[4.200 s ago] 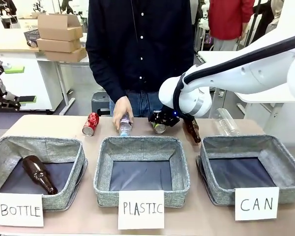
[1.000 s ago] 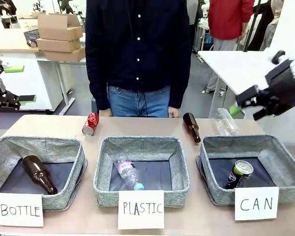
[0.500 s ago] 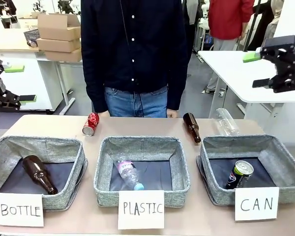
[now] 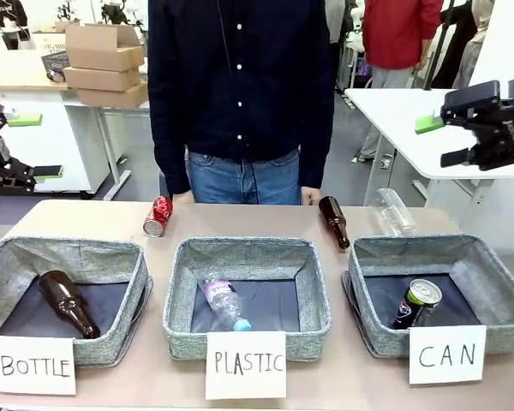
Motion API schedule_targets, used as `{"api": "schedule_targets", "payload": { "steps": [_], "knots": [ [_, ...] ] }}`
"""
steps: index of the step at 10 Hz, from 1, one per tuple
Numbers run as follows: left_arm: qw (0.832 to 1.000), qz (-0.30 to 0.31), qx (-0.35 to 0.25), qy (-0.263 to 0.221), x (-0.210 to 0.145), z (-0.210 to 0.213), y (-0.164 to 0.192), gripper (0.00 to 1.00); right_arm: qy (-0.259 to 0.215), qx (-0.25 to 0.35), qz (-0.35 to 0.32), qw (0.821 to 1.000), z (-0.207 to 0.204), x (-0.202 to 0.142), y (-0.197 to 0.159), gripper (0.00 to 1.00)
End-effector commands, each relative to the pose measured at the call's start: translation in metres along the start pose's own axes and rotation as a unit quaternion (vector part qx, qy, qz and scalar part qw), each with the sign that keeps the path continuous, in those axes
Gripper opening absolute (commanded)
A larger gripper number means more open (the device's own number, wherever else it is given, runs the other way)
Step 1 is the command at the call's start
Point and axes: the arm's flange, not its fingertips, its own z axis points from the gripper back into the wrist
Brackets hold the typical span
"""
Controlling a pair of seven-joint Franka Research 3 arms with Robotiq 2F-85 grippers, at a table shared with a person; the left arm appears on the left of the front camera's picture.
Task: Sort the can waste into the basket.
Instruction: Pick up the can waste from the table and place it in the right Fabric basket.
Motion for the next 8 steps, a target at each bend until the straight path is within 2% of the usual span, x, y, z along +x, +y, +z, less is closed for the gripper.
{"api": "schedule_targets", "payload": {
  "steps": [1, 7, 8],
  "knots": [
    [1.000, -0.008, -0.012, -0.002, -0.001, -0.001, -0.001, 1.00, -0.002, -0.004, -0.013, 1.000, 0.002, -0.001, -0.001, 1.00],
    [1.000, 0.000, 0.000, 0.000, 0.000, 0.000, 0.000, 1.00, -0.002, -0.004, -0.013, 1.000, 0.002, -0.001, -0.001, 1.00],
    [0.990, -0.058, 0.123, 0.029, 0.011, -0.014, -0.027, 1.00, -0.002, -0.004, -0.013, 1.000, 0.002, -0.001, -0.001, 1.00]
  ]
}}
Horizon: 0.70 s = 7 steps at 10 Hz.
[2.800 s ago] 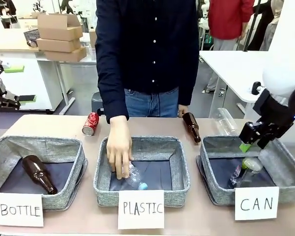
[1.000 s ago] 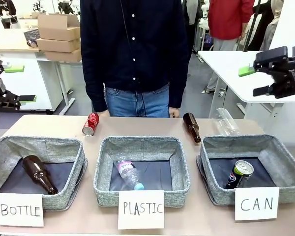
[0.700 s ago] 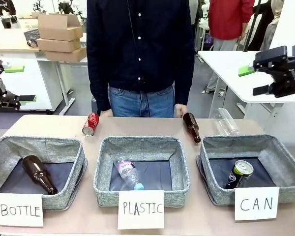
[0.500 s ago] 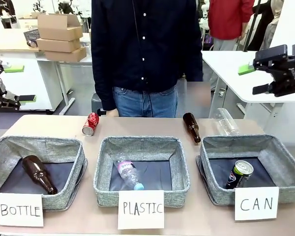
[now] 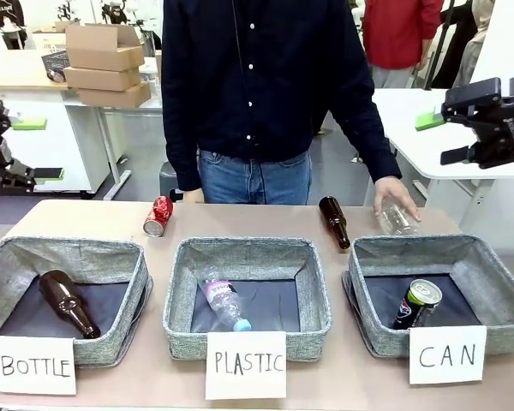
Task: Sort the can waste into the basket.
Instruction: Pick up the can waste from the table and place it in the right Fabric basket.
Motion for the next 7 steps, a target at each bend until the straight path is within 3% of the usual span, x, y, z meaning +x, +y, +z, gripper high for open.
{"api": "schedule_targets", "payload": {
  "steps": [1, 2, 3, 4, 5, 6, 7],
  "knots": [
    [0.982, -0.031, 0.162, 0.088, 0.051, -0.043, -0.013, 1.00, 0.003, -0.007, -0.012, 1.000, 0.001, -0.002, -0.002, 1.00],
    [0.967, 0.011, 0.174, 0.184, 0.104, -0.087, 0.017, 1.00, 0.003, -0.007, -0.012, 1.000, 0.001, -0.002, -0.002, 1.00],
    [0.948, 0.042, 0.235, 0.212, 0.146, -0.124, 0.055, 1.00, 0.003, -0.007, -0.012, 1.000, 0.001, -0.002, -0.002, 1.00],
    [0.900, 0.012, 0.390, 0.195, 0.166, -0.155, 0.094, 1.00, 0.003, -0.007, -0.012, 1.000, 0.001, -0.002, -0.002, 1.00],
    [0.889, 0.001, 0.405, 0.214, 0.169, -0.171, 0.118, 1.00, 0.003, -0.007, -0.012, 1.000, 0.001, -0.002, -0.002, 1.00],
    [0.868, -0.022, 0.452, 0.206, 0.165, -0.186, 0.137, 1.00, 0.003, -0.007, -0.012, 1.000, 0.001, -0.002, -0.002, 1.00],
    [0.866, -0.037, 0.468, 0.175, 0.160, -0.199, 0.149, 1.00, 0.003, -0.007, -0.012, 1.000, 0.001, -0.002, -0.002, 1.00]
  ]
}}
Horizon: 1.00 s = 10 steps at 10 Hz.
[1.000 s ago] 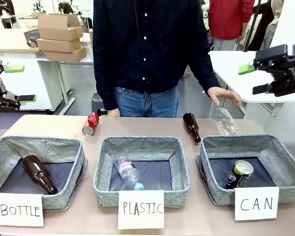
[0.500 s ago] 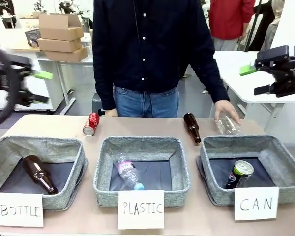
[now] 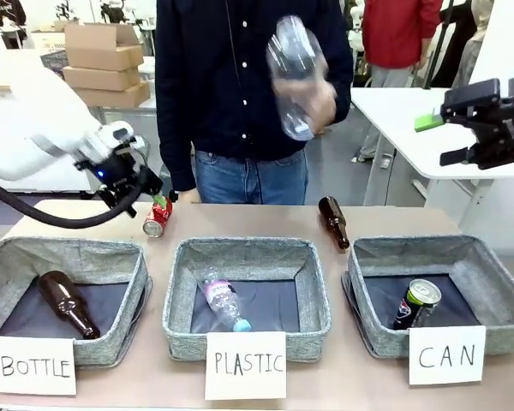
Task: Sort the can waste into the basket.
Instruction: Pick up the can waste from the table and place it in the right Fabric basket.
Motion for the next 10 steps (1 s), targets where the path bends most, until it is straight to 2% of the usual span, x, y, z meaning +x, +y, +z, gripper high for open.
{"api": "schedule_targets", "payload": {
  "steps": [1, 2, 3, 4, 5, 7, 10],
  "knots": [
    [0.996, 0.087, -0.004, 0.015, -0.014, 0.037, -0.030, 1.00, 0.000, -0.006, -0.010, 1.000, 0.002, -0.002, 0.000, 1.00],
    [1.000, 0.000, 0.000, 0.000, 0.000, 0.000, 0.000, 1.00, 0.000, -0.006, -0.010, 1.000, 0.002, -0.002, 0.000, 1.00],
    [1.000, 0.000, 0.000, 0.000, 0.000, 0.000, 0.000, 1.00, 0.000, -0.006, -0.010, 1.000, 0.002, -0.002, 0.000, 1.00],
    [1.000, 0.027, 0.015, 0.002, 0.000, 0.003, -0.006, 1.00, 0.000, -0.006, -0.010, 1.000, 0.002, -0.002, 0.000, 1.00],
    [0.999, 0.033, 0.034, 0.025, 0.008, -0.009, -0.001, 1.00, 0.000, -0.006, -0.010, 1.000, 0.002, -0.002, 0.000, 1.00],
    [0.998, 0.016, 0.037, 0.040, 0.010, -0.022, -0.004, 1.00, 0.000, -0.006, -0.010, 1.000, 0.002, -0.002, 0.000, 1.00],
    [0.997, 0.014, 0.079, -0.003, 0.022, -0.050, 0.001, 1.00, 0.000, -0.006, -0.010, 1.000, 0.002, -0.002, 0.000, 1.00]
  ]
}}
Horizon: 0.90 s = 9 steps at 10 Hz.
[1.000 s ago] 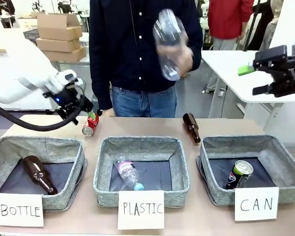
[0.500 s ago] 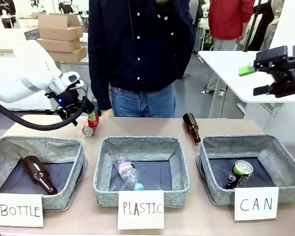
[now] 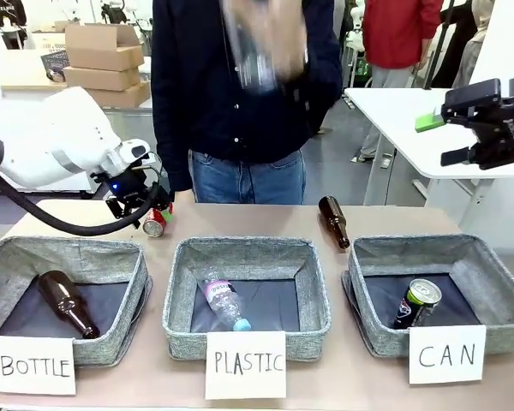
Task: Sort the can waste into the basket.
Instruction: Pick up the can waste from the table and place it in the right Fabric basket.
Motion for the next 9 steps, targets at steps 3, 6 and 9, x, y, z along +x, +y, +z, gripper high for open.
{"api": "schedule_targets", "payload": {
  "steps": [3, 6, 9],
  "knots": [
    [0.998, 0.004, 0.047, -0.053, 0.019, -0.023, 0.001, 1.00, 0.000, -0.004, -0.011, 1.000, 0.001, -0.002, 0.000, 1.00],
    [0.996, -0.006, 0.061, -0.061, 0.021, -0.026, -0.002, 0.42, 0.000, -0.004, -0.011, 1.000, 0.001, -0.002, 0.000, 1.00],
    [0.997, -0.002, 0.063, -0.052, 0.020, -0.026, -0.003, 0.00, 0.000, -0.004, -0.011, 1.000, 0.001, -0.002, 0.000, 1.00]
  ]
}}
